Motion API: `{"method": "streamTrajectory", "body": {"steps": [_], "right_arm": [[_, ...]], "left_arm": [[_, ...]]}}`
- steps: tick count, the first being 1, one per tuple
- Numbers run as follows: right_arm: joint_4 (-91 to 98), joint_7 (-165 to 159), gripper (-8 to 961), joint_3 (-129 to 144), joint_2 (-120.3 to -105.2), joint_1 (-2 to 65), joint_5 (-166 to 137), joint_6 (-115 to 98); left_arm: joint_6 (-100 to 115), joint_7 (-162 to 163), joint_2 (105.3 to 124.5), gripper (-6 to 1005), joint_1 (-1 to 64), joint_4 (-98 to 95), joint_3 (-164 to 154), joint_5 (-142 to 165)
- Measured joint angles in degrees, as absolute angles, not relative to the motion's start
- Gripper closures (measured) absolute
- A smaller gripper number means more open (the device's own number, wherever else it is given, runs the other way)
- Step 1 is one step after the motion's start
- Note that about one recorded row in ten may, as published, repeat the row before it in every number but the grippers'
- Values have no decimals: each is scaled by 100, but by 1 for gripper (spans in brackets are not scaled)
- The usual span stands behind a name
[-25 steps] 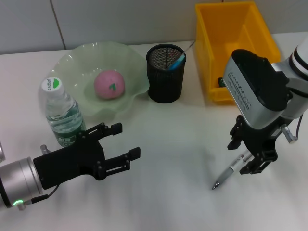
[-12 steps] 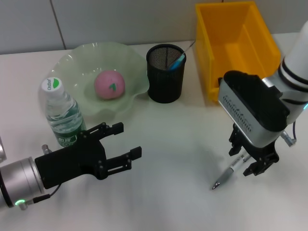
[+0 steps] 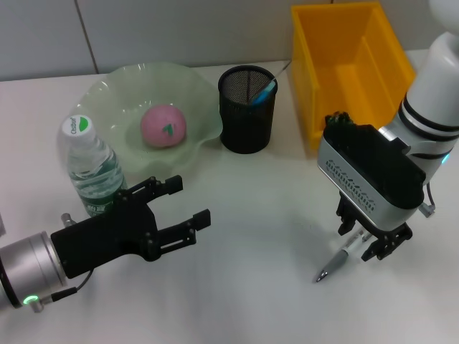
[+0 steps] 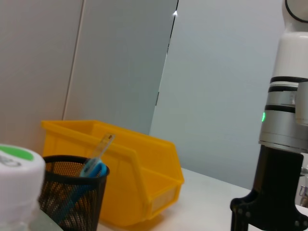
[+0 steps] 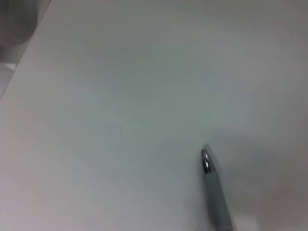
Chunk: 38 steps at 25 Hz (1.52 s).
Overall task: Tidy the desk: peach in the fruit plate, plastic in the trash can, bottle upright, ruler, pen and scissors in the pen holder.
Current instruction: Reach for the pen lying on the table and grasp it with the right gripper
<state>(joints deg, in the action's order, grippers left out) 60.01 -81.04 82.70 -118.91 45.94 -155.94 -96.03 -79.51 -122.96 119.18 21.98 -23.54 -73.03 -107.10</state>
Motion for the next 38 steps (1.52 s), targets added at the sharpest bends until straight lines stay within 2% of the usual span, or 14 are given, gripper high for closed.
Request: {"method": "streamTrajectory", "body": {"steps": [18, 31, 38], "right_arm": [[5541, -7815, 492, 8525, -11916, 4794, -15654, -9301], [5500, -7818, 601, 8604, -11918, 4814, -15654, -9217], [5478, -7809, 608, 8619, -11918, 4817, -15660, -9156]], "left_arm": [[-7895, -12305, 11918, 190, 2224, -2320, -7428, -10833], [-7882, -12273, 11918, 190, 2248, -2328, -7429, -10832], [-7915, -12270, 11918, 190, 2258, -2327, -7408, -10827]]}}
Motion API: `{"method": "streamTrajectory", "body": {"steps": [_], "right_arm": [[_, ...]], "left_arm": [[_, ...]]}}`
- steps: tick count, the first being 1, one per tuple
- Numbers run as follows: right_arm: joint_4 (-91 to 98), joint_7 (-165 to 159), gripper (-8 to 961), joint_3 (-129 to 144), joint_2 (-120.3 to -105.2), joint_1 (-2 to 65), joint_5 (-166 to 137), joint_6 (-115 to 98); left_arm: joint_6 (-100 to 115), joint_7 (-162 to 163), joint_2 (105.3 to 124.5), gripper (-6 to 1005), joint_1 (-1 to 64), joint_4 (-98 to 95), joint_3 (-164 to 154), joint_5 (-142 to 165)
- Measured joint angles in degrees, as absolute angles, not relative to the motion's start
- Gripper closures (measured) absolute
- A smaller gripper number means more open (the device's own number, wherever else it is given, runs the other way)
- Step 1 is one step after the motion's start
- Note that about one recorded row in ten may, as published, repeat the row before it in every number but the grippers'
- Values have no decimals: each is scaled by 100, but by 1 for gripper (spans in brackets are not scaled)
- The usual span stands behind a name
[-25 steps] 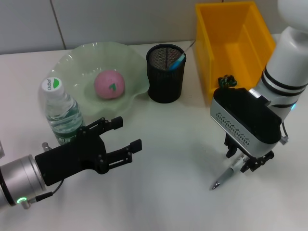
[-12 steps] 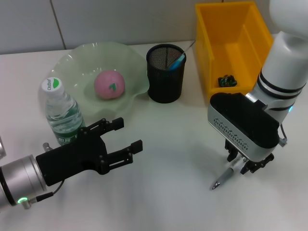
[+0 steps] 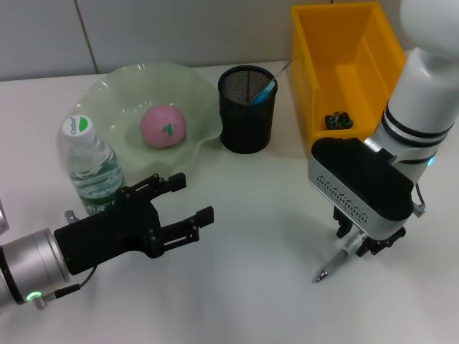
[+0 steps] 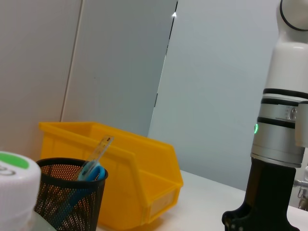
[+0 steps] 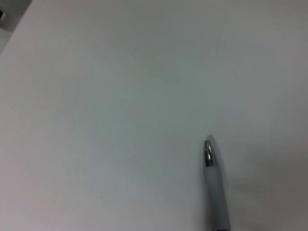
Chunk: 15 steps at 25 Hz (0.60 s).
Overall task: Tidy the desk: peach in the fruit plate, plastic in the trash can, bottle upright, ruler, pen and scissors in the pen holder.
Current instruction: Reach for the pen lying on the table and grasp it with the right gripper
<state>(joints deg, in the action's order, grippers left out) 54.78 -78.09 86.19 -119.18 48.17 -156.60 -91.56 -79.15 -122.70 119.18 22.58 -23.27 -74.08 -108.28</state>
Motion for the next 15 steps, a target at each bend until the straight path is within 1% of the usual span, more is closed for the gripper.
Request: {"method": "streamTrajectory", "body": {"steps": [9, 15], "right_arm": [[5379, -7776, 618, 8694, -11917, 4817, -15671, -9063], [5370, -7742, 690, 8696, -11917, 4816, -15682, -9057]], "left_arm": [[-7920, -12265, 11918, 191, 2266, -2320, -7399, -10831], [-7926, -12261, 11918, 191, 2268, -2320, -7425, -10890]]}}
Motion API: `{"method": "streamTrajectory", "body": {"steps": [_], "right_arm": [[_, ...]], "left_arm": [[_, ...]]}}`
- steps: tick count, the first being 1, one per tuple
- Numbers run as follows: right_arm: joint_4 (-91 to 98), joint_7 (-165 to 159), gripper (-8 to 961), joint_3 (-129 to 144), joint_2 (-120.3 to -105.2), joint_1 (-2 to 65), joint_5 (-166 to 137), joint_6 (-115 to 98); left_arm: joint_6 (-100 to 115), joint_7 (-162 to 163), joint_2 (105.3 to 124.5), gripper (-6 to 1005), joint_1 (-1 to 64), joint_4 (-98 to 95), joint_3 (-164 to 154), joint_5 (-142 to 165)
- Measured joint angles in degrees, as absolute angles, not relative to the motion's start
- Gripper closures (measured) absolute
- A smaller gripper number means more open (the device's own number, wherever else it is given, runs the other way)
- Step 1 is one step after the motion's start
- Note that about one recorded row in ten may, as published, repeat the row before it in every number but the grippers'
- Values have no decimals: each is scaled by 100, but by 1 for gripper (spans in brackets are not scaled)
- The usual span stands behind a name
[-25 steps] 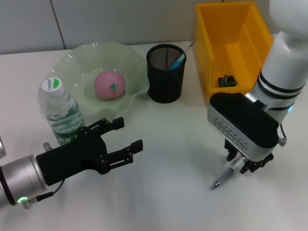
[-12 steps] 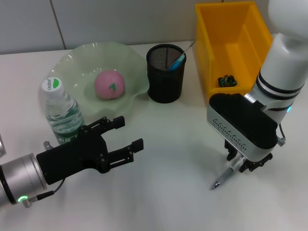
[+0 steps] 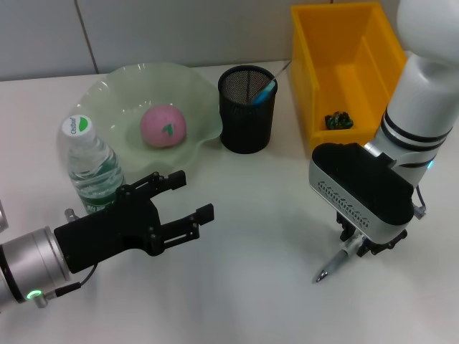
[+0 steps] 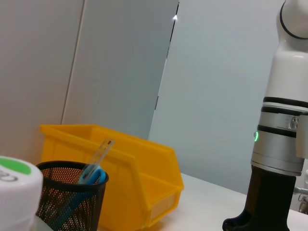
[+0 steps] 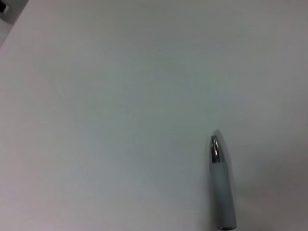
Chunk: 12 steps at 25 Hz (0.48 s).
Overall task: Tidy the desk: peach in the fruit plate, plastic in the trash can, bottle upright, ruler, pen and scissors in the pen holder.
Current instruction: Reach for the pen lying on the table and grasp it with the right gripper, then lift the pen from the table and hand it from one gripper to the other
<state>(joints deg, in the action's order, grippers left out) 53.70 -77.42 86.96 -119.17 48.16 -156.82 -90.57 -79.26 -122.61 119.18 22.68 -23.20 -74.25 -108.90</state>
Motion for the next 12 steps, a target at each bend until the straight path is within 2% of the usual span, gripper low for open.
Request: {"method": "streamTrajectory", "body": {"steps": [8, 12], "right_arm": [[5311, -7606, 814, 8675, -11917, 4830, -15734, -8993], [5343, -7570, 822, 8541, -11907, 4878, -15715, -9093]], "left_arm": [[-7928, -12261, 11918, 190, 2268, -2320, -7426, -10932], [-7928, -12261, 11918, 190, 2268, -2320, -7425, -10972]]}}
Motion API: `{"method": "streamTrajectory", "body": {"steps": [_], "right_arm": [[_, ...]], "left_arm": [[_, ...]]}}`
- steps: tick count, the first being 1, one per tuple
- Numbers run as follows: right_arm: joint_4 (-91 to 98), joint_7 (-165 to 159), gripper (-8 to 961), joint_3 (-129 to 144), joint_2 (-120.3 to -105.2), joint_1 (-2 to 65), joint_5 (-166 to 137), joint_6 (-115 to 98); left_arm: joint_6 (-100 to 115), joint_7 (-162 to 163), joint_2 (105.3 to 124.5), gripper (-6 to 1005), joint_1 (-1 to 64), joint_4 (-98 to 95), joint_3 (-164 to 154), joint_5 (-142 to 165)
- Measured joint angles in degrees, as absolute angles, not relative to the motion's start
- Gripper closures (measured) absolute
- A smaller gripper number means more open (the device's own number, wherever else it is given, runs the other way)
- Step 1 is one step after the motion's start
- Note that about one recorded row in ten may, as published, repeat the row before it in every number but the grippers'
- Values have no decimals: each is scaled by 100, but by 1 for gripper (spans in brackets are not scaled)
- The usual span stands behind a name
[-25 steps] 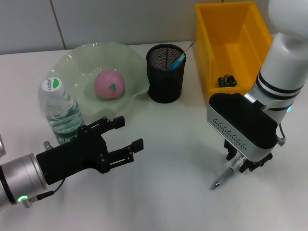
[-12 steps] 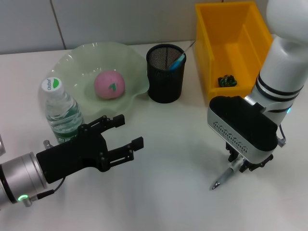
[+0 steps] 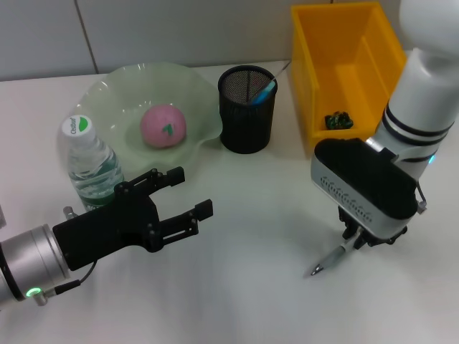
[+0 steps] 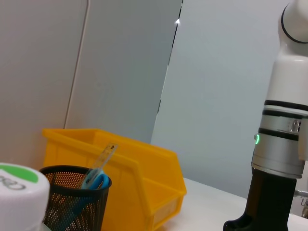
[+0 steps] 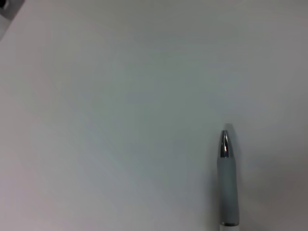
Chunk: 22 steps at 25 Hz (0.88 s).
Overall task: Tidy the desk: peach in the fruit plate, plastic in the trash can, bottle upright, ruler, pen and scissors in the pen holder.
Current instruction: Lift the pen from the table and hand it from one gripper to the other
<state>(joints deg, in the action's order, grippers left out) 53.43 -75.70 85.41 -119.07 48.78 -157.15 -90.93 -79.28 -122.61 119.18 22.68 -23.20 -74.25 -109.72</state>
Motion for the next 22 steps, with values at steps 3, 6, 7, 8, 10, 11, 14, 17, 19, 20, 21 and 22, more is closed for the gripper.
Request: {"method": "streamTrajectory", "body": {"steps": [3, 6, 7, 8, 10, 11, 14, 17, 19, 20, 21, 22], "right_arm": [[5414, -7567, 828, 8230, -11903, 4962, -15668, -9335], [5658, -7530, 834, 7690, -11899, 5012, -15561, -9672], [5747, -7505, 836, 7473, -11891, 5028, -15466, -9815], [5841, -7487, 836, 7259, -11882, 5040, -15347, -9957], [6039, -7475, 836, 6868, -11859, 5049, -15098, -10198], [6155, -7475, 836, 6676, -11850, 5038, -14982, -10302], [6449, -7513, 836, 6147, -11857, 4960, -14669, -10564], [6482, -7618, 837, 5630, -11869, 4915, -14328, -10755], [6384, -7681, 837, 5364, -11878, 4885, -14141, -10772], [6307, -7715, 837, 5263, -11884, 4842, -14027, -10751], [6231, -7751, 837, 5188, -11887, 4795, -13878, -10697], [6156, -7796, 837, 5133, -11892, 4733, -13720, -10637]], "left_arm": [[-7933, -12261, 11918, 190, 2267, -2320, -7426, -10982], [-7996, -12261, 11918, 191, 2270, -2320, -7427, -11026], [-8033, -12261, 11918, 191, 2272, -2320, -7427, -11051], [-8082, -12261, 11918, 191, 2274, -2321, -7429, -11085], [-8211, -12261, 11918, 191, 2280, -2321, -7430, -11152], [-8290, -12261, 11918, 191, 2282, -2321, -7421, -11176], [-8443, -12273, 11917, 191, 2275, -2321, -7410, -11317], [-8526, -12299, 11911, 190, 2247, -2321, -7437, -11430], [-8601, -12308, 11911, 190, 2241, -2321, -7437, -11432], [-8645, -12309, 11911, 190, 2243, -2320, -7432, -11435], [-8684, -12311, 11911, 190, 2252, -2324, -7431, -11452], [-8730, -12313, 11912, 190, 2263, -2332, -7428, -11482]]}}
